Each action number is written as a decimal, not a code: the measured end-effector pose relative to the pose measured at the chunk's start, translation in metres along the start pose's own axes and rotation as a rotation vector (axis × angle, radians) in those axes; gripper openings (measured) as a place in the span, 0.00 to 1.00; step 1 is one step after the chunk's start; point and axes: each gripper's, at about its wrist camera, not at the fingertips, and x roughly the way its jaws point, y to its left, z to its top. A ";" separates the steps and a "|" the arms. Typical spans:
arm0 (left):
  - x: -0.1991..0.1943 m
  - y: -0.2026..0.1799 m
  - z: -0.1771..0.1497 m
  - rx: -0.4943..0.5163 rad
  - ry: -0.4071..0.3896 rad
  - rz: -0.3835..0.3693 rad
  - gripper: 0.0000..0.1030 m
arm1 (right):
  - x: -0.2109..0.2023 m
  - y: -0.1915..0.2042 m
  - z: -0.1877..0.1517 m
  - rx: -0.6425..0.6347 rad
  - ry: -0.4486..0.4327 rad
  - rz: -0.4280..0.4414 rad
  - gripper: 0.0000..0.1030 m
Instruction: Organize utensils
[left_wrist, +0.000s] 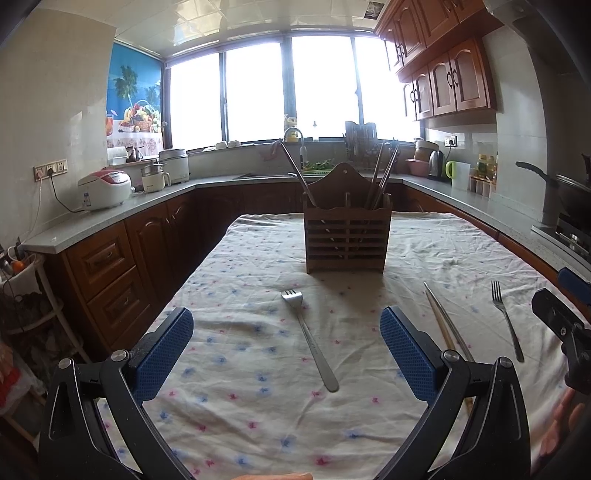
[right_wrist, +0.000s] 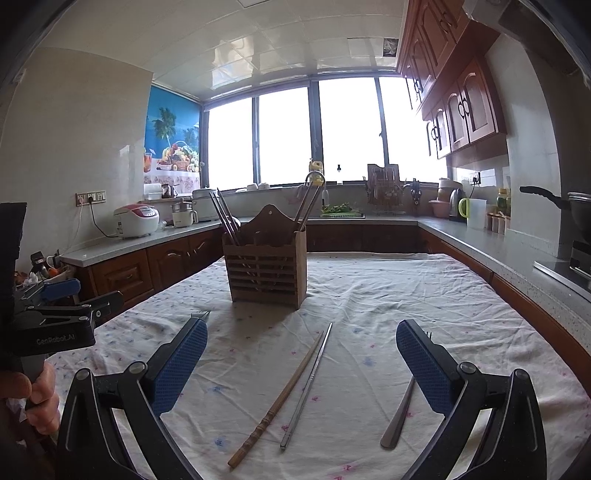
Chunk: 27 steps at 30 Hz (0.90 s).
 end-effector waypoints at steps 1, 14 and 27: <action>0.000 0.000 0.000 0.001 -0.001 0.002 1.00 | 0.000 0.000 0.000 0.001 0.000 0.000 1.00; -0.004 -0.002 0.001 0.009 -0.008 -0.004 1.00 | -0.001 0.000 0.000 0.001 0.005 -0.002 1.00; -0.004 -0.004 0.002 0.016 -0.002 -0.009 1.00 | -0.001 0.001 0.000 0.001 0.003 -0.001 1.00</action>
